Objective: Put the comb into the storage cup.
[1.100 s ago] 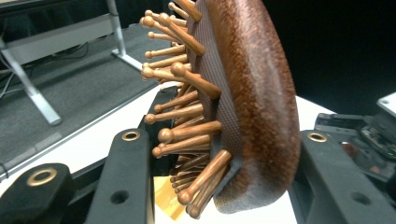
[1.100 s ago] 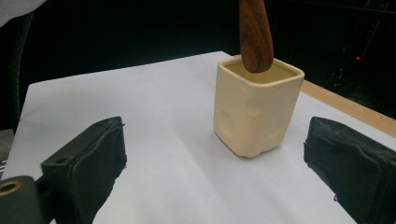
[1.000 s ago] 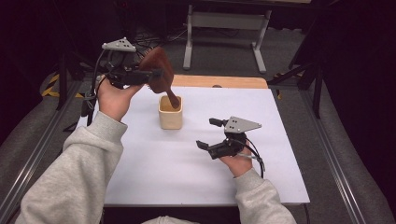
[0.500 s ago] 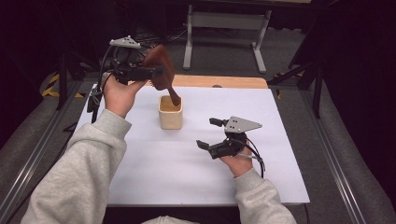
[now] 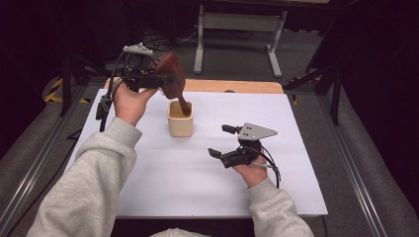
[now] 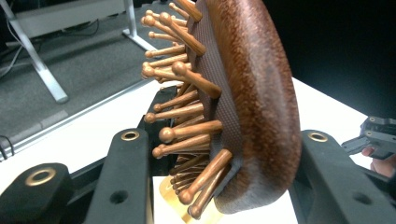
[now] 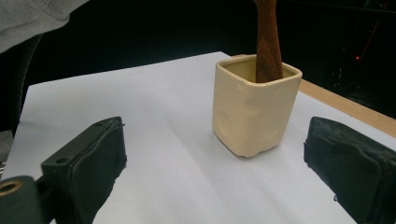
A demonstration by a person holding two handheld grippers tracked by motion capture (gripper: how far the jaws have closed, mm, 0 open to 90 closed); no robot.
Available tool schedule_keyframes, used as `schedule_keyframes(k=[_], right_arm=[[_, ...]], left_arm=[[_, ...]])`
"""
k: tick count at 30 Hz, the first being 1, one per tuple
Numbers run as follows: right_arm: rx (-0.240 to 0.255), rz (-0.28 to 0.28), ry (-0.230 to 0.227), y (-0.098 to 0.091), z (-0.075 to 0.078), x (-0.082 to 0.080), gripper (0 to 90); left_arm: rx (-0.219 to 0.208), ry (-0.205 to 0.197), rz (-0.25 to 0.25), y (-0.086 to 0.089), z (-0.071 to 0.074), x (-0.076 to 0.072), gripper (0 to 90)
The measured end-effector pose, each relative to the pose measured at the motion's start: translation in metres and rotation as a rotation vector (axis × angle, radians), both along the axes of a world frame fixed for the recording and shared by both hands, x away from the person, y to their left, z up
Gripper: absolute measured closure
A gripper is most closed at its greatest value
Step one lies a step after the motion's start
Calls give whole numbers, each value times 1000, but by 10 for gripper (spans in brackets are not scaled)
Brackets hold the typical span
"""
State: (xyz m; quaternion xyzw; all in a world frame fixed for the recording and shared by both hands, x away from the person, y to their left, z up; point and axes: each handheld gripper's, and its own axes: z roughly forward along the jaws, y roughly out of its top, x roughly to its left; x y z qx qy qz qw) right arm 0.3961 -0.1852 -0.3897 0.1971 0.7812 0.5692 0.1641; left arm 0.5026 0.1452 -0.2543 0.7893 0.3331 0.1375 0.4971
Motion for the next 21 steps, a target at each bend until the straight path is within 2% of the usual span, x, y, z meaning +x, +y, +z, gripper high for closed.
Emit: schedule_keyframes(k=[21], right_arm=[[-1,2,9,0,-2,1,63]], left_arm=[[34,73,-5,-6,-22,10,562]])
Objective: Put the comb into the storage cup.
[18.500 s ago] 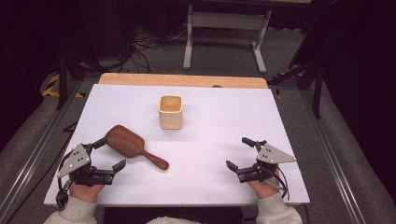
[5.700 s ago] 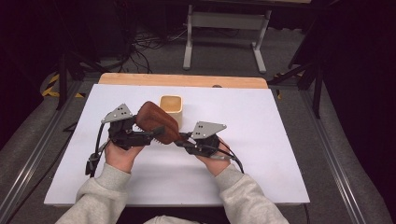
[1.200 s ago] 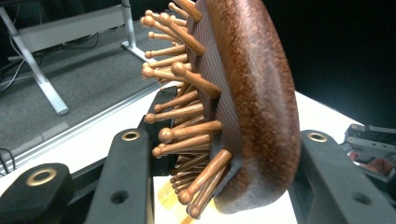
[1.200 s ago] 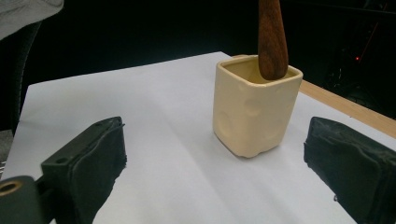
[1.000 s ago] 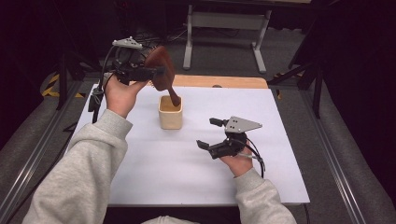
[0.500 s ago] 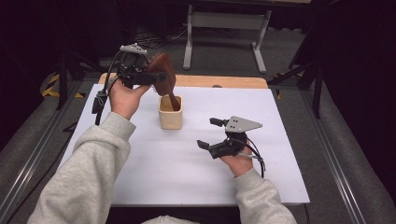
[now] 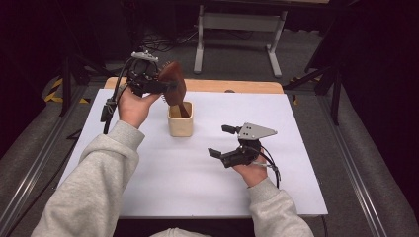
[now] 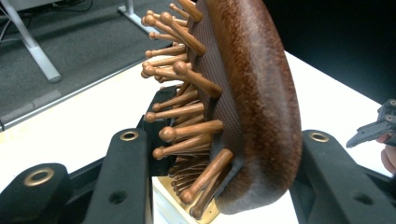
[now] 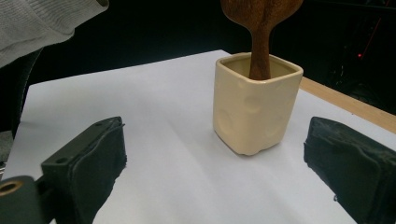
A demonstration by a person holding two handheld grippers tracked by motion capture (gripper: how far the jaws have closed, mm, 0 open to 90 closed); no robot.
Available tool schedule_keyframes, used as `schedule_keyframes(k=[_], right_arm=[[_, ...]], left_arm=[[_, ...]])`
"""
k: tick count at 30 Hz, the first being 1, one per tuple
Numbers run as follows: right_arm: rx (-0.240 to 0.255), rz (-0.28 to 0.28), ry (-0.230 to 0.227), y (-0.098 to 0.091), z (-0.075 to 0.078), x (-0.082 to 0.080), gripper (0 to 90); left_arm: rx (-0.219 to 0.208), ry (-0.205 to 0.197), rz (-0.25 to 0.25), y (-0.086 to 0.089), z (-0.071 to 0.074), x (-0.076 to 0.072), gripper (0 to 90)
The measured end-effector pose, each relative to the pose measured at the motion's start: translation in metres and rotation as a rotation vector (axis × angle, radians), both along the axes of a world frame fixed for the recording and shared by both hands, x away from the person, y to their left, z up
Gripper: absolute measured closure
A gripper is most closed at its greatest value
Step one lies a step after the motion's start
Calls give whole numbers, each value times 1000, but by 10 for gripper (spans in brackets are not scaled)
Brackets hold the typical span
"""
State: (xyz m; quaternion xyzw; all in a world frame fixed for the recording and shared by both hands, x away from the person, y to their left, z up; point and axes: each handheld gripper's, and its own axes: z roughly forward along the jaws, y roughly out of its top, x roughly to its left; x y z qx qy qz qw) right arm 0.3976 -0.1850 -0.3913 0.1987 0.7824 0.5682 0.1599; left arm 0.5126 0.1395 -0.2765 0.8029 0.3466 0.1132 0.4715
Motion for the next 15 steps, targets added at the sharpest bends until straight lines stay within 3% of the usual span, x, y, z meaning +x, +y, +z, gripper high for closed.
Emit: schedule_keyframes(k=[15], right_arm=[[1,2,-2,-1,0,0,63]], left_arm=[[0,27,5,0,-14,4,556]])
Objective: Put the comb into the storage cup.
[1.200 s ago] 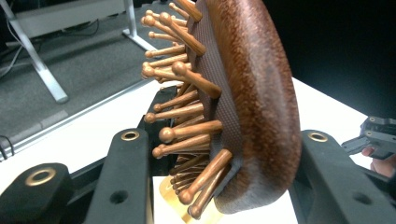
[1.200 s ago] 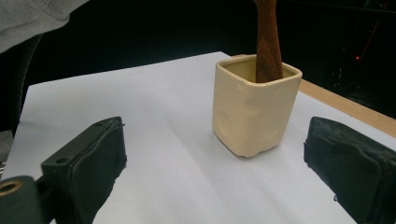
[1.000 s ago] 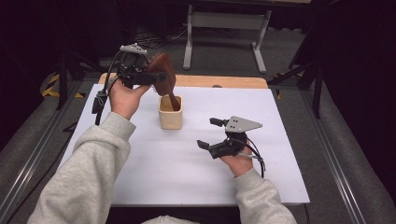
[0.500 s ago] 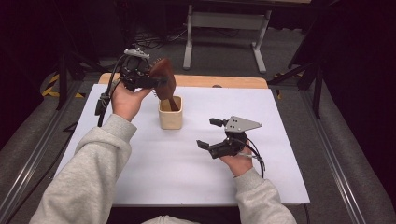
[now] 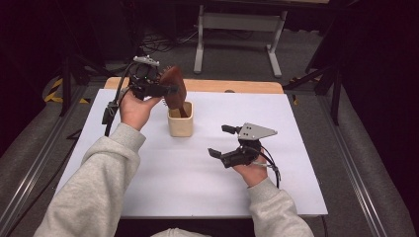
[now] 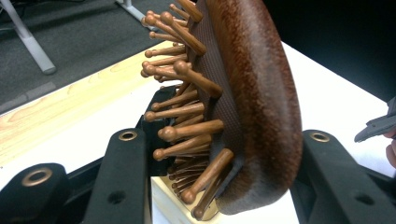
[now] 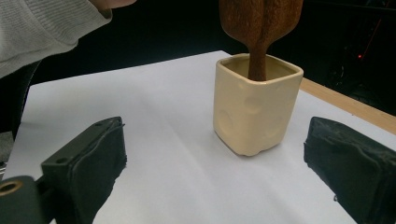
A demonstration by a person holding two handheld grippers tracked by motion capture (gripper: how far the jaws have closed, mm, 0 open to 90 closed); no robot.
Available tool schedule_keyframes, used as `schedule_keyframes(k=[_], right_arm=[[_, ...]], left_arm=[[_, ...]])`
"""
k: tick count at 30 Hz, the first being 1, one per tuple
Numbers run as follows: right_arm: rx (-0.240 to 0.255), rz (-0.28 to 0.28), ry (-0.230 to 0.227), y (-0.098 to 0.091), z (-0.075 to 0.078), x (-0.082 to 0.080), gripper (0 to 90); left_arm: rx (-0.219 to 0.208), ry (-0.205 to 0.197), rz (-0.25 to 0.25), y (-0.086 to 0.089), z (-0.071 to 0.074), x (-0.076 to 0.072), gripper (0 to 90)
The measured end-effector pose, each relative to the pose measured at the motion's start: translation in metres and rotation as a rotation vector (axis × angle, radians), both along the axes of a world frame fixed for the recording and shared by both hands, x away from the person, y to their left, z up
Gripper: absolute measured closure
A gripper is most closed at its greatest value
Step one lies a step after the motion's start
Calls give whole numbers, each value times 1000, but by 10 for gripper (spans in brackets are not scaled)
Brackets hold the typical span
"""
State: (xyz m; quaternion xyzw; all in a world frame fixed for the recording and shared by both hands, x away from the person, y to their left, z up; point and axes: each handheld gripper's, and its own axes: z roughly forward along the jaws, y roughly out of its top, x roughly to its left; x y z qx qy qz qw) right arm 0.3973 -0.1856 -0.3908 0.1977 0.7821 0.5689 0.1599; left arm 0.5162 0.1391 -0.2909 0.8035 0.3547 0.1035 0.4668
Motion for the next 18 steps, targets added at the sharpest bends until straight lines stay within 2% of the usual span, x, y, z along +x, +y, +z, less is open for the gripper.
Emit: schedule_keyframes(k=[18], right_arm=[[1,4,3,0,0,0,63]], left_arm=[[-3,14,4,-2,-12,0,545]])
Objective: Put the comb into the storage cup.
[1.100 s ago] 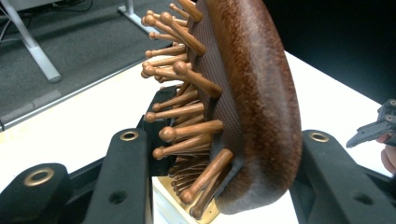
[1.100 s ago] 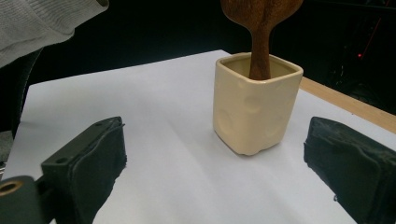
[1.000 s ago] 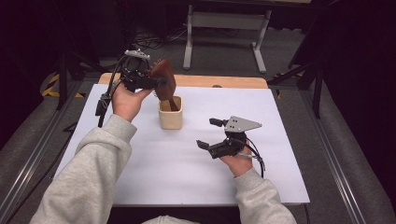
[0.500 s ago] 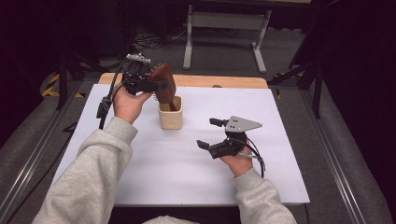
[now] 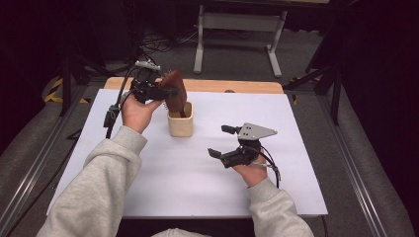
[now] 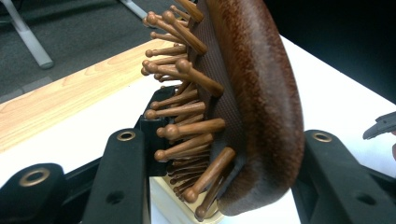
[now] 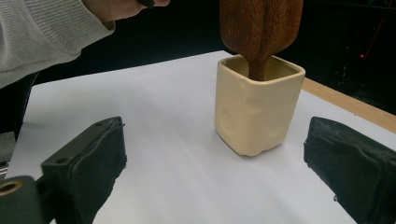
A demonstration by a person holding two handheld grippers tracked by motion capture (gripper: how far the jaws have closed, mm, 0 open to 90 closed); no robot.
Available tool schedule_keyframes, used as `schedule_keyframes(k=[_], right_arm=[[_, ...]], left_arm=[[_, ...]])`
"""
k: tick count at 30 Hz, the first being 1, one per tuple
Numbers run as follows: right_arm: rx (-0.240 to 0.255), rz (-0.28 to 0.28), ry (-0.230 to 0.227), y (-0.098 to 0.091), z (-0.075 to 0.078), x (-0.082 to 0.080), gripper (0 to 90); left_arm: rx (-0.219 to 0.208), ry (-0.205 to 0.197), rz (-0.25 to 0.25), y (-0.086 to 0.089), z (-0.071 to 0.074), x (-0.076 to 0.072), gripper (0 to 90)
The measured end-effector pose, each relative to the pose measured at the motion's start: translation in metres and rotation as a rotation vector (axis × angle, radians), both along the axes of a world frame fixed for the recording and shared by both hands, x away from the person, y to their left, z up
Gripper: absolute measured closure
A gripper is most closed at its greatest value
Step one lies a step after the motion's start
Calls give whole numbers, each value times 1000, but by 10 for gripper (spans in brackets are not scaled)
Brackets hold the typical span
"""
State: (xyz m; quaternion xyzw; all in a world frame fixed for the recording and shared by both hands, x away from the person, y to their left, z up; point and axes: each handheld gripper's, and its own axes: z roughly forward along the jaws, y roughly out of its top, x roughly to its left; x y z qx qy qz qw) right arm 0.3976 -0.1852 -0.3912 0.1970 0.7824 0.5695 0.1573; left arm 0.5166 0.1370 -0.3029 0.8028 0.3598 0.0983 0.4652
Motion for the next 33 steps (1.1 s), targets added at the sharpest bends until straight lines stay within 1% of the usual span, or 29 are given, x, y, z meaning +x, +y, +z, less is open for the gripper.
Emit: schedule_keyframes(k=[2,6,8,12,14,17,20,22,23,25,29,31,32,33], right_arm=[[1,1,0,0,0,0,63],[3,2,0,0,0,0,63],[3,2,1,0,0,0,63],[1,1,0,0,0,0,63],[2,2,1,0,0,0,63],[2,1,1,0,0,0,63],[5,3,1,0,0,0,63],[4,3,2,0,0,0,63],[5,4,2,0,0,0,63],[8,5,3,0,0,1,63],[9,6,3,0,0,1,63],[9,6,3,0,0,1,63],[9,7,3,0,0,1,63],[10,6,2,0,0,1,62]], left_arm=[[-4,10,0,0,-2,0,543],[3,14,2,0,-5,0,541],[10,9,2,0,-7,1,540],[-3,21,2,1,-8,1,535],[2,21,3,2,-9,2,527],[2,35,8,2,-10,2,502],[28,18,27,4,-10,4,468],[31,18,39,6,-11,3,441],[38,8,45,7,-11,3,424],[32,14,44,9,-11,3,414],[36,17,48,12,-12,3,403],[26,23,53,15,-12,3,400],[27,17,59,16,-13,3,401],[23,31,62,17,-14,3,398]])
